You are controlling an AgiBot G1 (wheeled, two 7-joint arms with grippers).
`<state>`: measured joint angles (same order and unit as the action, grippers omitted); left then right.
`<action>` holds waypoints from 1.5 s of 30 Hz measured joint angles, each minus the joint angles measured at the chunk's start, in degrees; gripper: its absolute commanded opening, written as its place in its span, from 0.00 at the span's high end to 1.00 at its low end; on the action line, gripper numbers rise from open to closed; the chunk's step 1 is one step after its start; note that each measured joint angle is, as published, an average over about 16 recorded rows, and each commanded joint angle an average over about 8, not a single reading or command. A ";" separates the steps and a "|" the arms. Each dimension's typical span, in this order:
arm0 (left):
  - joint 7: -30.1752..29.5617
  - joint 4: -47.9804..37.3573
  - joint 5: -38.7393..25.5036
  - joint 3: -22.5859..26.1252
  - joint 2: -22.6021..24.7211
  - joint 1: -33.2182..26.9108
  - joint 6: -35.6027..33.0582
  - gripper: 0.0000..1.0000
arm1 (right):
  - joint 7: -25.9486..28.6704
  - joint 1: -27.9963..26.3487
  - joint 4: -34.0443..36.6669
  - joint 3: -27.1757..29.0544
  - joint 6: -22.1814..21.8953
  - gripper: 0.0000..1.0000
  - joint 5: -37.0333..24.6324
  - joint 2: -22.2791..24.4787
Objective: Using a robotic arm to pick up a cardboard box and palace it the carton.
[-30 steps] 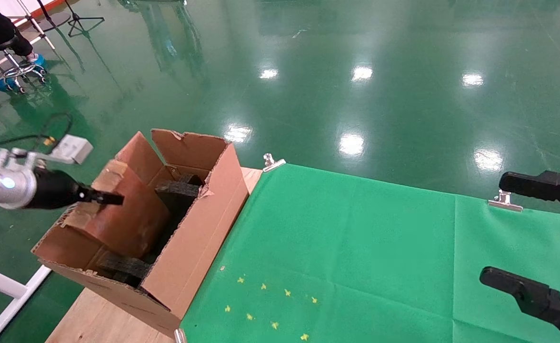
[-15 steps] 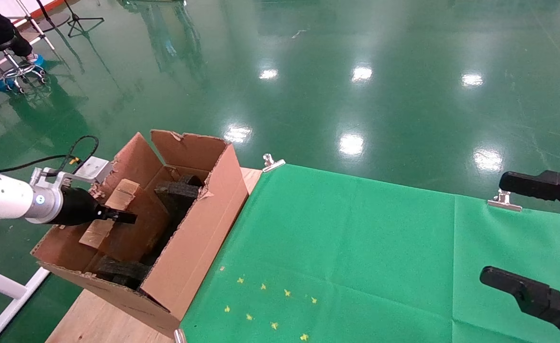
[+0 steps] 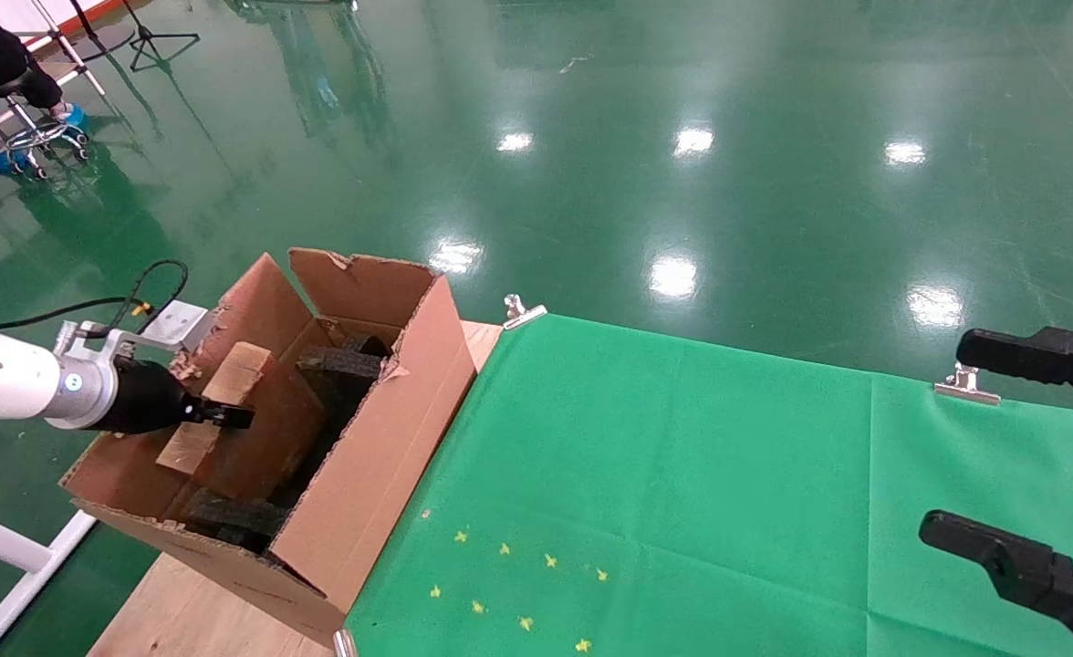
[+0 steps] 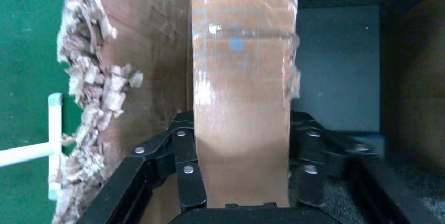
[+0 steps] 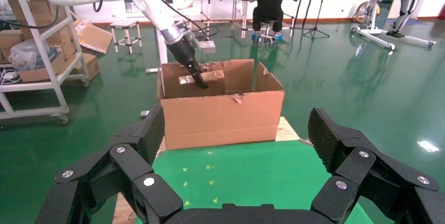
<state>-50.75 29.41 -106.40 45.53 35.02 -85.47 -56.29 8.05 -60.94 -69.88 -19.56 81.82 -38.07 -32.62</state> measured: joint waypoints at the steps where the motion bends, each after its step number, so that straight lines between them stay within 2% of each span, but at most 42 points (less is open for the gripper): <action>1: -0.02 0.03 -0.02 0.01 -0.03 -0.01 -0.06 0.00 | 0.00 0.00 0.00 0.00 0.00 0.00 0.00 0.00; 21: 0.40 2.76 0.31 -0.50 -1.36 -1.02 -0.38 0.00 | 0.00 0.00 0.00 0.00 0.00 0.00 0.00 0.00; 25: 1.84 5.35 3.62 -2.10 -3.15 -1.22 -1.32 0.00 | 0.00 0.00 0.00 0.00 0.00 0.00 0.00 0.00; 37: 8.85 11.04 19.66 -8.78 -8.89 0.46 -6.23 0.00 | 0.00 0.00 0.01 0.00 -0.01 0.00 0.00 0.00; 45: 10.08 11.16 22.26 -9.72 -9.43 1.11 -7.13 0.00 | 0.00 0.01 0.01 0.00 -0.02 0.00 0.00 0.01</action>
<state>-40.67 40.57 -84.13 35.82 25.59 -84.36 -63.42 8.05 -60.93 -69.87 -19.56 81.80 -38.06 -32.62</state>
